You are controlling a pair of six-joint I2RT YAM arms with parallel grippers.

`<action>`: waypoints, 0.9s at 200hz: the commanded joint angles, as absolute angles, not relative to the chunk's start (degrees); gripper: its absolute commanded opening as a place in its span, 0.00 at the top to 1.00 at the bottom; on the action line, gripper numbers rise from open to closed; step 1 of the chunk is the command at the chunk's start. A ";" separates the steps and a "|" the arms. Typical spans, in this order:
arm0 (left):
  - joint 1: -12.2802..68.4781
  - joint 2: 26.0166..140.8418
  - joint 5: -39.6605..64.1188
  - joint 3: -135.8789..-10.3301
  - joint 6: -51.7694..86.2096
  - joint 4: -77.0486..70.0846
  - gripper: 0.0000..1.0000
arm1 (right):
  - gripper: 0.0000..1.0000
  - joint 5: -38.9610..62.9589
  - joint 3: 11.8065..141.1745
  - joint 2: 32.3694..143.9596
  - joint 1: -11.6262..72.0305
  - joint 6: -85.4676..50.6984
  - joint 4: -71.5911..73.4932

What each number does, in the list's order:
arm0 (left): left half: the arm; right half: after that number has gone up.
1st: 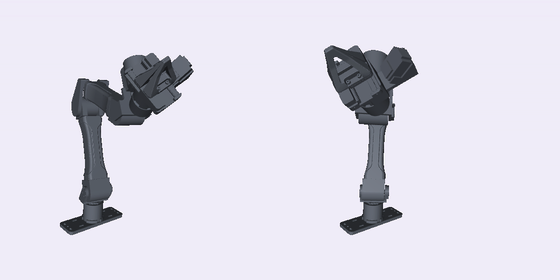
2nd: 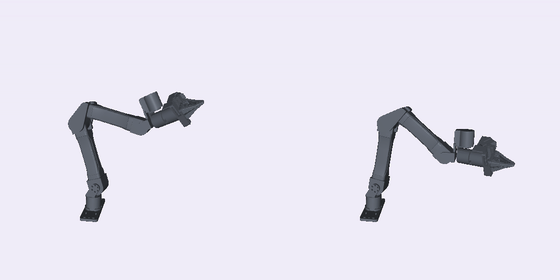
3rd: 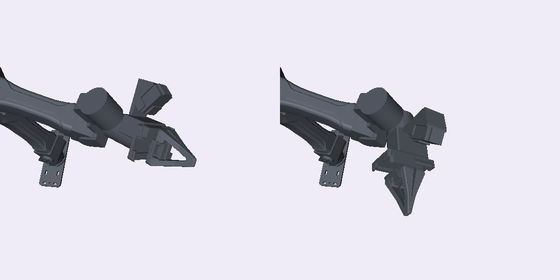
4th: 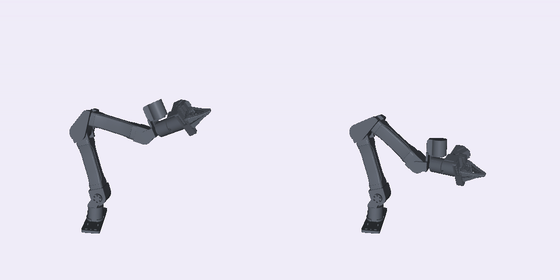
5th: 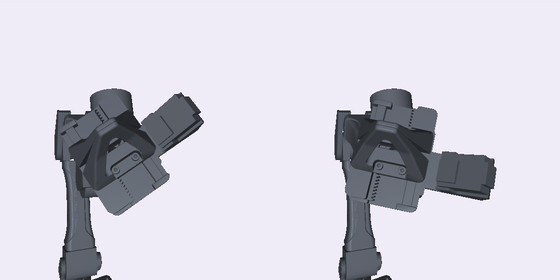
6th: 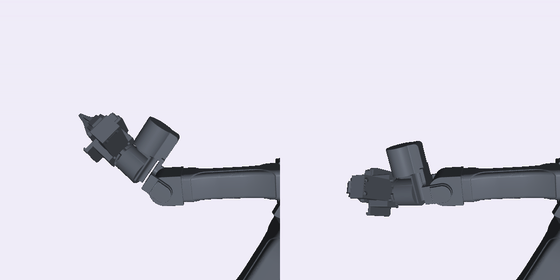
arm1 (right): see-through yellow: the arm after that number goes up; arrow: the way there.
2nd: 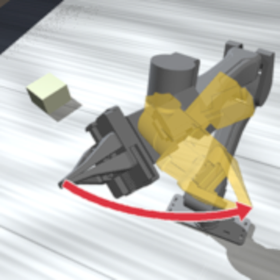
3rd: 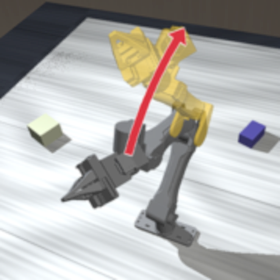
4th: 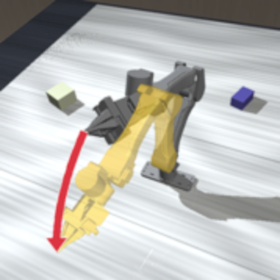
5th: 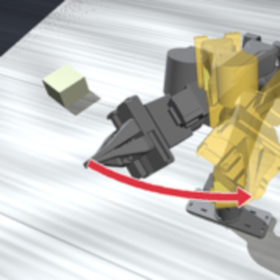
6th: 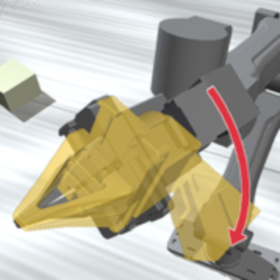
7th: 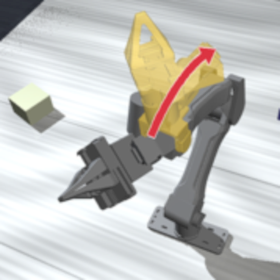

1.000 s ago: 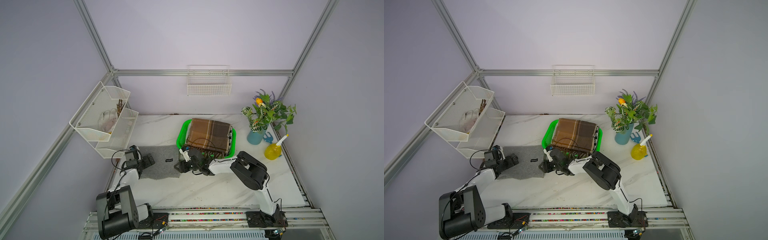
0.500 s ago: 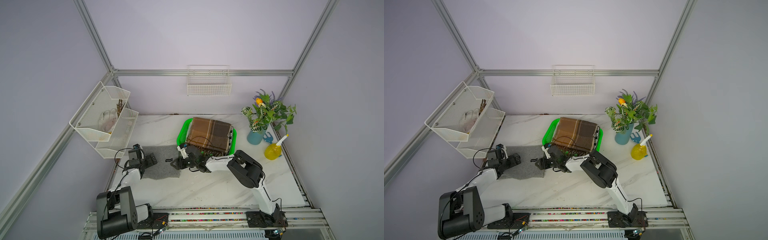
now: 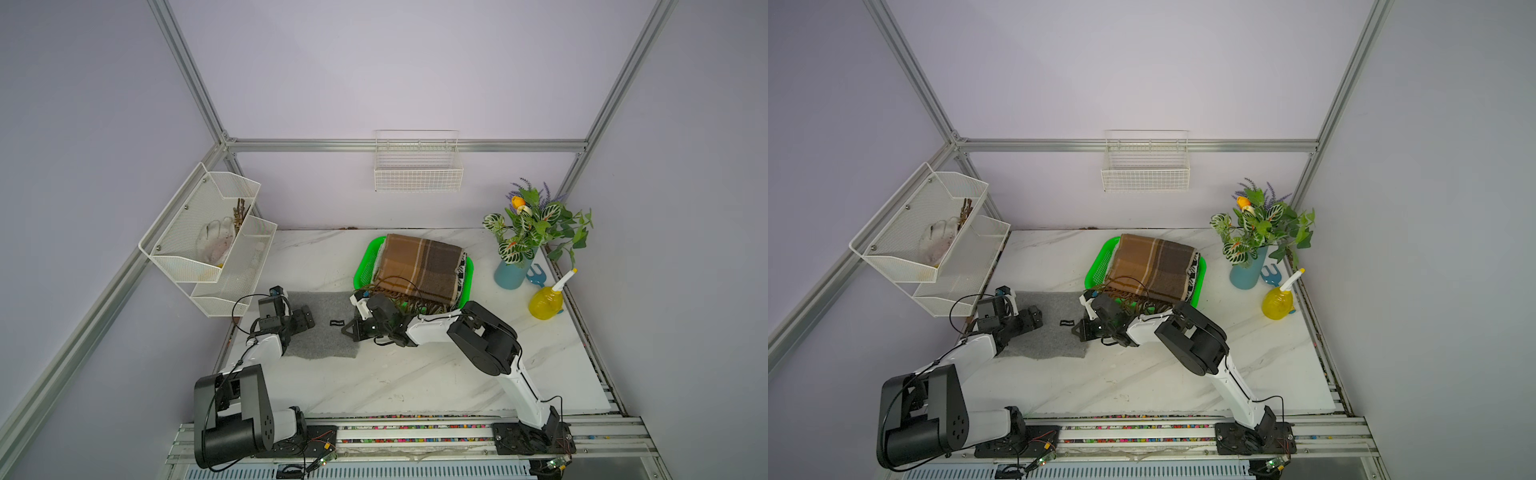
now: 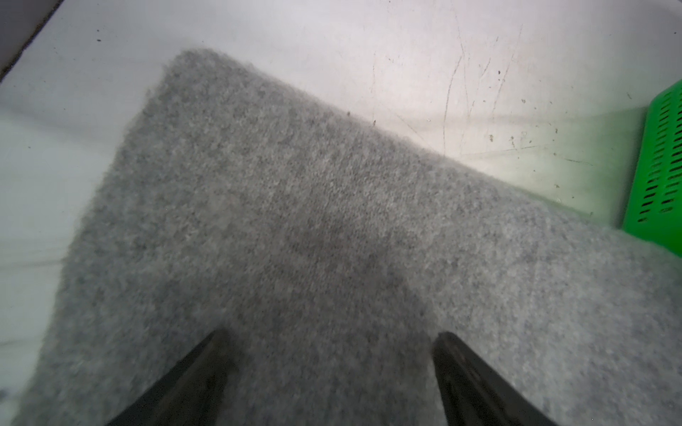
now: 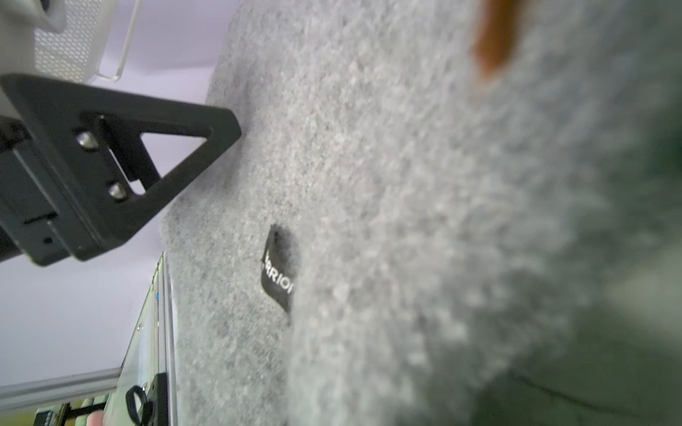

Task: Put the folded scarf in the basket
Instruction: Move the scarf to the center of the board.

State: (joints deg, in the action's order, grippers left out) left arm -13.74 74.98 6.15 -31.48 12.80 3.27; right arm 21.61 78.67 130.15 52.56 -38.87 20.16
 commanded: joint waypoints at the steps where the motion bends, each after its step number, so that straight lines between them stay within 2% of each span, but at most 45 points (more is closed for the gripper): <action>1: -13.28 72.79 7.77 -31.20 11.86 0.32 0.09 | 1.00 18.95 73.87 126.72 52.81 -39.04 17.77; 71: -12.46 72.76 7.42 -33.69 11.03 3.60 0.04 | 1.00 13.30 56.56 115.96 51.30 -34.23 17.05; 98: -12.73 76.84 14.57 -35.84 9.84 4.88 0.07 | 1.00 12.75 48.97 111.60 49.85 -33.42 18.63; 142: -10.59 77.25 17.92 -38.67 9.27 5.92 0.05 | 1.00 13.17 46.41 110.21 49.14 -33.04 22.08; 160: -10.81 82.08 24.04 -42.19 11.12 7.46 0.08 | 1.00 16.31 46.81 111.49 49.04 -33.83 24.08; 180: -11.96 86.54 24.64 -44.06 11.83 10.13 0.08 | 1.00 17.15 46.58 111.40 49.04 -34.15 26.56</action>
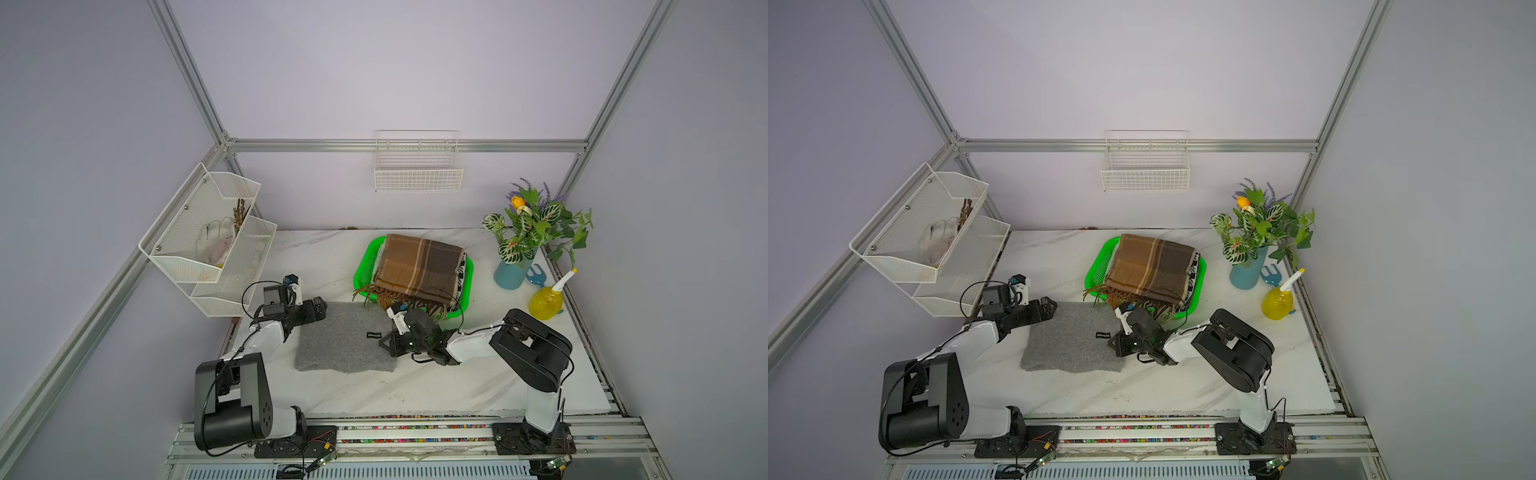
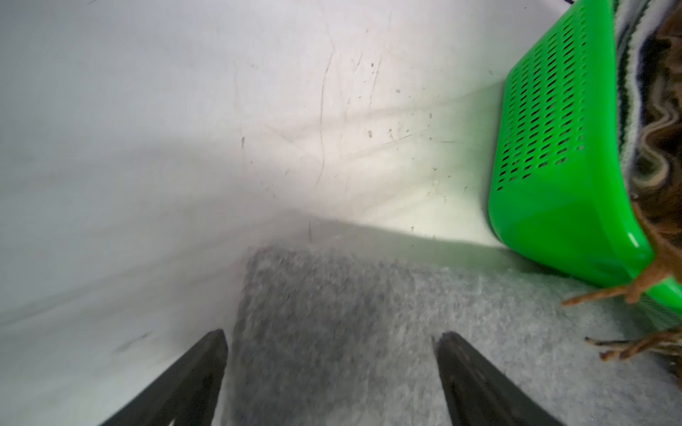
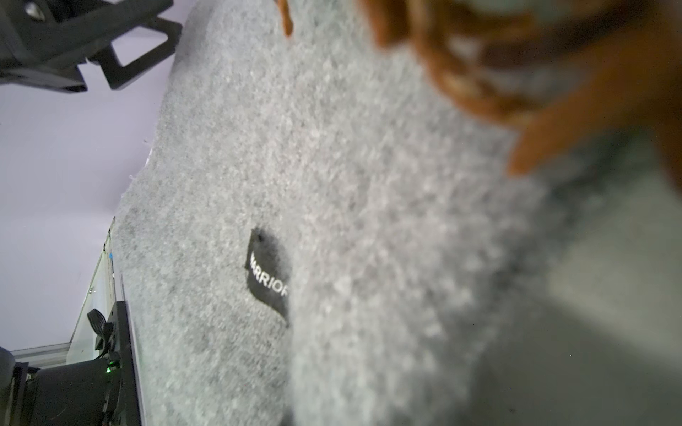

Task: Put the folded scarf in the basket
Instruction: Move the scarf to the center of the board, then pick up the scarf at the center of the board.

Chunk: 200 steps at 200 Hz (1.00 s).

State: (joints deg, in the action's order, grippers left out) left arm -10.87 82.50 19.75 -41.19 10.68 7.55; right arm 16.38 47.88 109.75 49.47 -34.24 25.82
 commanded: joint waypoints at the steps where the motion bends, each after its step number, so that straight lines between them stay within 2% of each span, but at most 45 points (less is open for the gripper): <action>1: -12.05 86.60 24.54 -44.05 11.85 10.30 0.08 | 1.00 17.19 46.67 111.38 49.00 -34.08 26.42; 47: -12.54 77.15 16.67 -38.38 14.95 11.61 0.04 | 1.00 20.64 46.22 109.68 49.11 -32.97 27.51; 104: -12.82 82.93 17.09 -39.69 16.19 18.26 0.08 | 1.00 22.61 46.95 110.04 48.87 -32.60 28.34; 135: -13.10 79.60 14.03 -39.19 16.66 18.37 0.11 | 1.00 23.84 47.29 110.13 48.87 -32.99 28.78; 158: -13.03 85.89 17.14 -45.64 12.48 26.29 0.16 | 1.00 23.46 46.85 109.48 48.87 -32.96 28.79; 179: -13.09 88.67 22.29 -45.48 12.52 24.62 0.20 | 1.00 23.53 46.76 108.66 48.80 -32.73 28.60; 200: -12.57 88.65 25.91 -44.62 12.69 23.04 0.20 | 1.00 23.24 46.65 107.94 48.80 -32.67 28.32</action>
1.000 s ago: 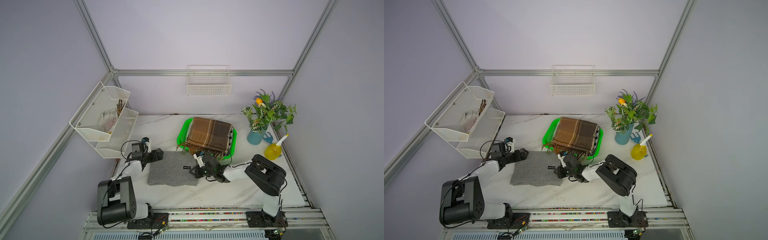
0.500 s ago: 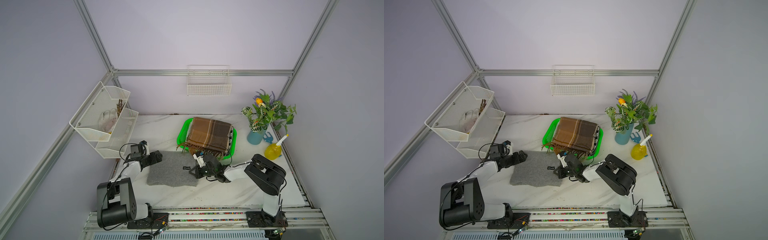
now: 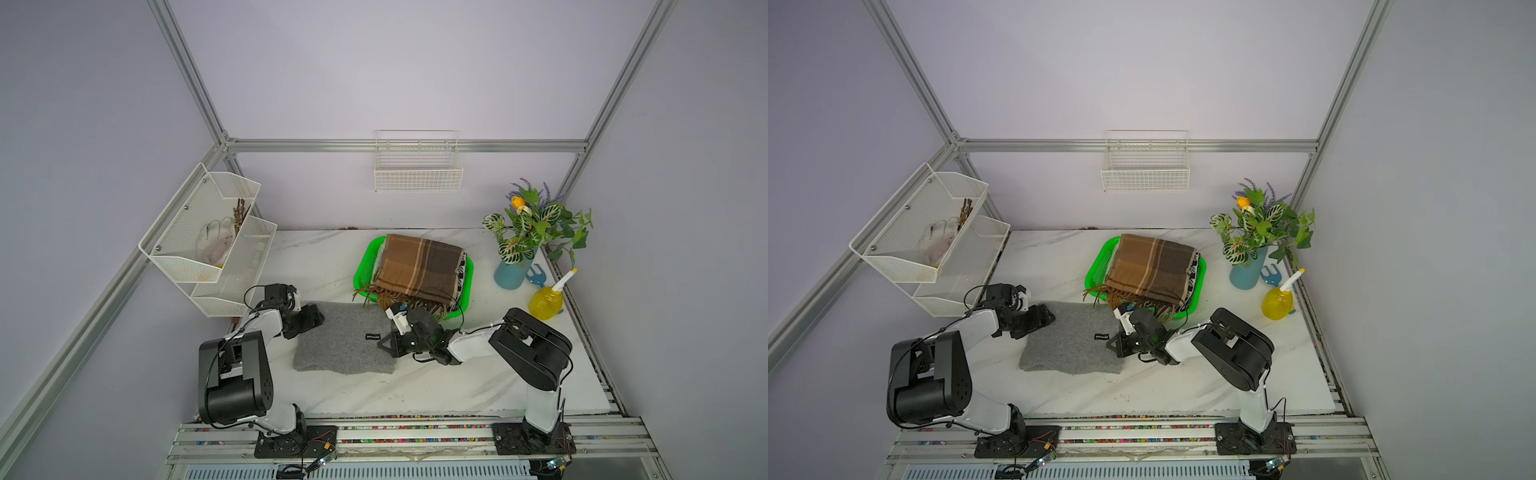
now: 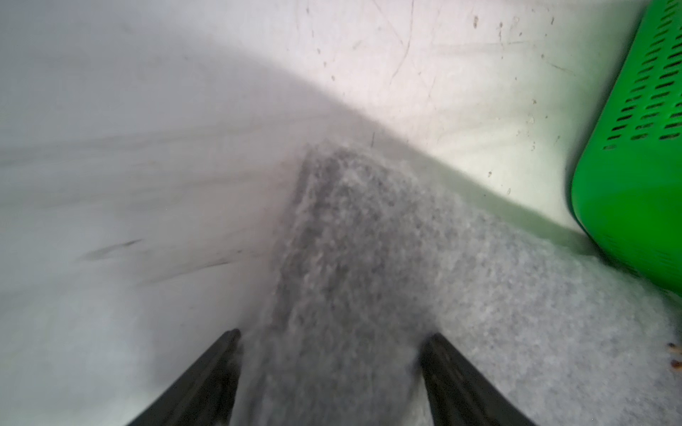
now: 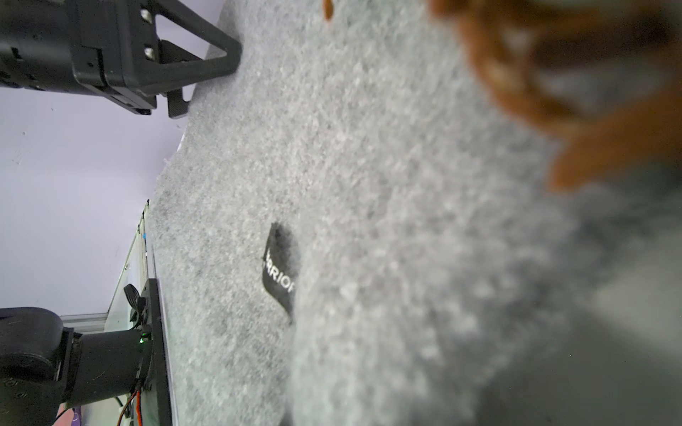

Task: Put the folded scarf in the basket
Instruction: Pick up the scarf at the center of the board.

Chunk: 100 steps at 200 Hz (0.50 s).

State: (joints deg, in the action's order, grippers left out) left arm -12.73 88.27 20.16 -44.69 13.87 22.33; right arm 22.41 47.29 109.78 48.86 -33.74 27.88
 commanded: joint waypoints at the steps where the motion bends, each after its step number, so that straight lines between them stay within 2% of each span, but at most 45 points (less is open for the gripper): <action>1: -12.57 88.67 26.01 -44.50 12.76 22.90 0.20 | 1.00 23.22 46.70 107.89 48.83 -32.68 28.31; 22: -12.69 91.06 26.68 -45.21 13.36 23.09 0.19 | 1.00 23.72 46.86 107.43 48.86 -32.81 28.11; 38: -12.57 93.05 28.68 -44.88 13.82 22.00 0.22 | 1.00 23.26 46.84 107.39 48.87 -32.78 28.21; 68: -11.69 93.33 30.79 -45.05 12.93 21.27 0.44 | 1.00 23.44 47.84 108.53 48.95 -32.95 27.89; 82: -10.52 91.78 30.07 -44.77 12.68 21.05 0.48 | 1.00 23.26 48.61 109.20 49.16 -32.96 27.65; 87: -10.31 91.37 30.07 -44.58 12.66 20.82 0.57 | 1.00 23.37 48.85 109.47 49.28 -32.91 27.39; 100: -10.11 90.35 29.29 -44.13 12.79 20.57 0.95 | 1.00 23.31 49.13 110.01 49.64 -32.96 27.20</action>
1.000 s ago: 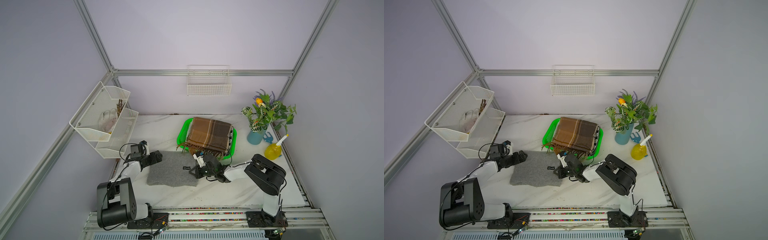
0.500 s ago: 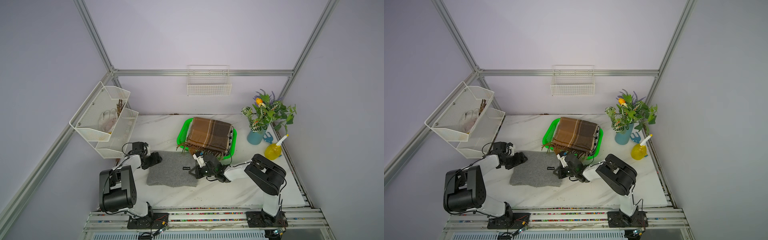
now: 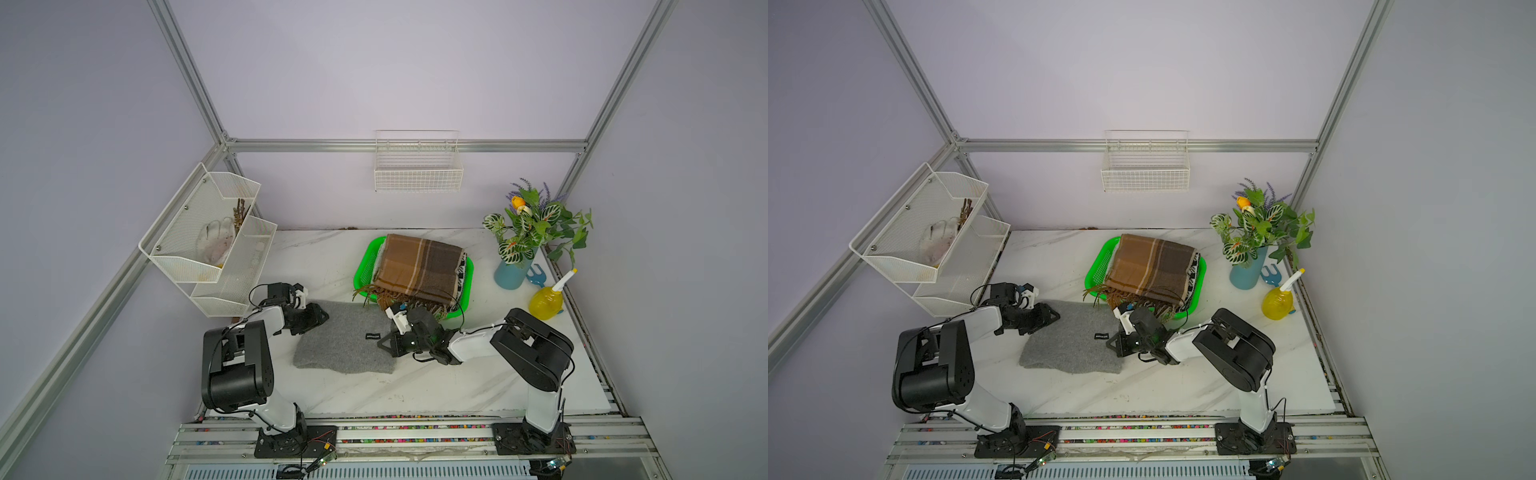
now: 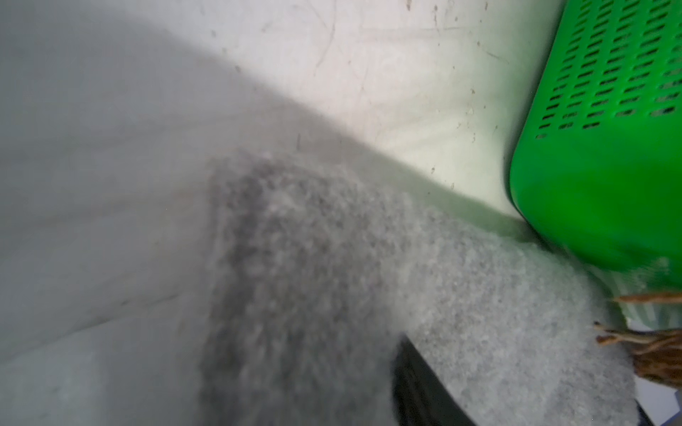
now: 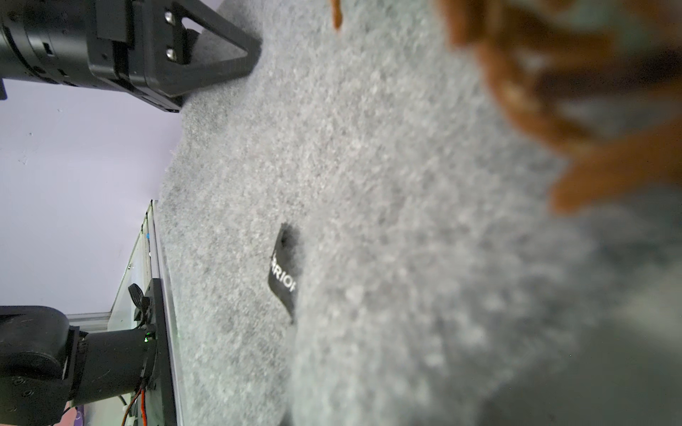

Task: Put the folded scarf in the basket
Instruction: Pick up the scarf at the center of the board.

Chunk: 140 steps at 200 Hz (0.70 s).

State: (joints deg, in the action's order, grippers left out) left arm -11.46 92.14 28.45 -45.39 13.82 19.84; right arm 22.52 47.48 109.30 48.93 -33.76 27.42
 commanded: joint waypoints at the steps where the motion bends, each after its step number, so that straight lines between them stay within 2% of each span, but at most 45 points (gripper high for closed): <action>1: -10.06 90.22 29.23 -44.08 12.81 20.53 0.99 | 1.00 23.30 49.13 109.98 49.70 -32.96 27.22; 24: -9.00 86.14 28.94 -43.39 13.86 19.95 1.00 | 1.00 22.53 48.87 110.34 50.42 -32.69 27.31; 48: -7.56 75.15 25.64 -42.91 14.77 21.50 1.00 | 1.00 21.41 48.49 109.39 51.46 -32.45 27.14; 66: -7.57 69.00 26.95 -43.06 15.94 21.83 1.00 | 1.00 19.94 49.19 107.89 52.95 -31.82 25.11; 115: -6.84 61.10 31.06 -46.54 16.41 26.04 1.00 | 1.00 14.58 51.69 100.19 57.50 -30.38 17.35; 140: -6.75 55.65 29.67 -48.88 15.28 30.69 1.00 | 1.00 14.06 52.92 96.39 59.11 -30.52 14.92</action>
State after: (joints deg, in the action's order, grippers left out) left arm -7.03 61.32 28.32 -44.49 15.59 28.49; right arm 15.42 50.52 100.33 57.41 -31.92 18.35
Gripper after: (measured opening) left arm 0.088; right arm 0.092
